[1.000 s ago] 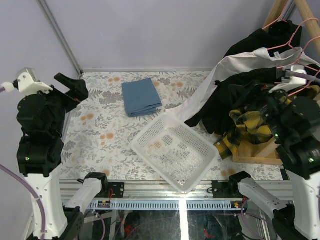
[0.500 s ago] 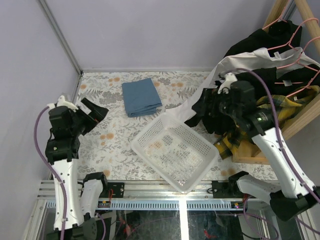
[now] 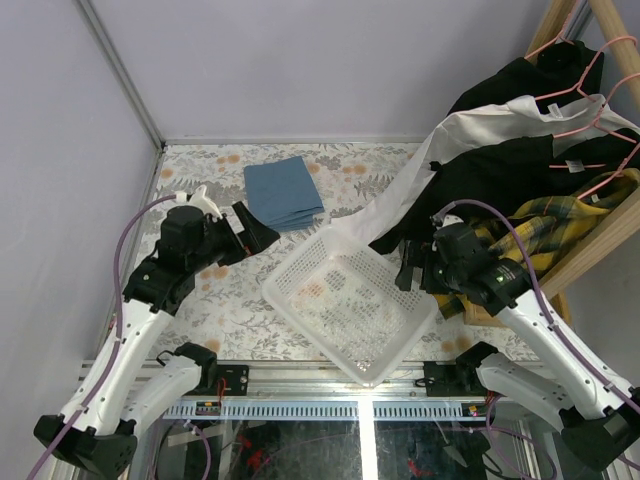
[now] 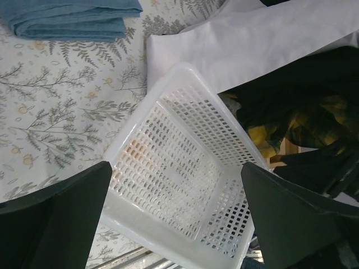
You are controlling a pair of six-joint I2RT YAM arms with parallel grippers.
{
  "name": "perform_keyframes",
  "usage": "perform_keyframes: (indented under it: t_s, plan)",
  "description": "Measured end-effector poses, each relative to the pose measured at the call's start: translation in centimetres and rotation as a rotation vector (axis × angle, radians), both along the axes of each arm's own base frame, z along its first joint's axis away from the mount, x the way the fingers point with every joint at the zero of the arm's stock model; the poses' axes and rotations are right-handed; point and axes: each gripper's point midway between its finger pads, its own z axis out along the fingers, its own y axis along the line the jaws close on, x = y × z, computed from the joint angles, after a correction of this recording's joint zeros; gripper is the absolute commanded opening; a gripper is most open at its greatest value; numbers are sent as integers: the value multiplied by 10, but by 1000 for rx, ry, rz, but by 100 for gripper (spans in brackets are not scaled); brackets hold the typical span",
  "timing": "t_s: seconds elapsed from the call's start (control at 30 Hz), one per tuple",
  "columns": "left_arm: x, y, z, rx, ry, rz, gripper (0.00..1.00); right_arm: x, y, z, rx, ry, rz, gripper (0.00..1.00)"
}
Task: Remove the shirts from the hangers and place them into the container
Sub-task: Move the bin to the center of the board.
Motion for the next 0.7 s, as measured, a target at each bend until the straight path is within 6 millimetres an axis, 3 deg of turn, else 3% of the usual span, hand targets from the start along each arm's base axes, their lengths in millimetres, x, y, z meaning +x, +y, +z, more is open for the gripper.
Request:
perform_keyframes:
  t_s: [0.1, 0.33, 0.57, 0.7]
  plan:
    - [4, -8, 3, -14, -17, -17, 100, -18, -3, -21, -24, 96, 18, 99]
    - [4, -14, -3, -31, -27, -36, 100, -41, -19, -34, -89, 199, -10, 99]
    - [-4, -12, -21, -27, -14, -35, 100, -68, -22, -65, -84, 320, -14, 100]
    - [-5, -5, -19, -22, -43, -6, 100, -80, -13, -83, -56, 403, 19, 100]
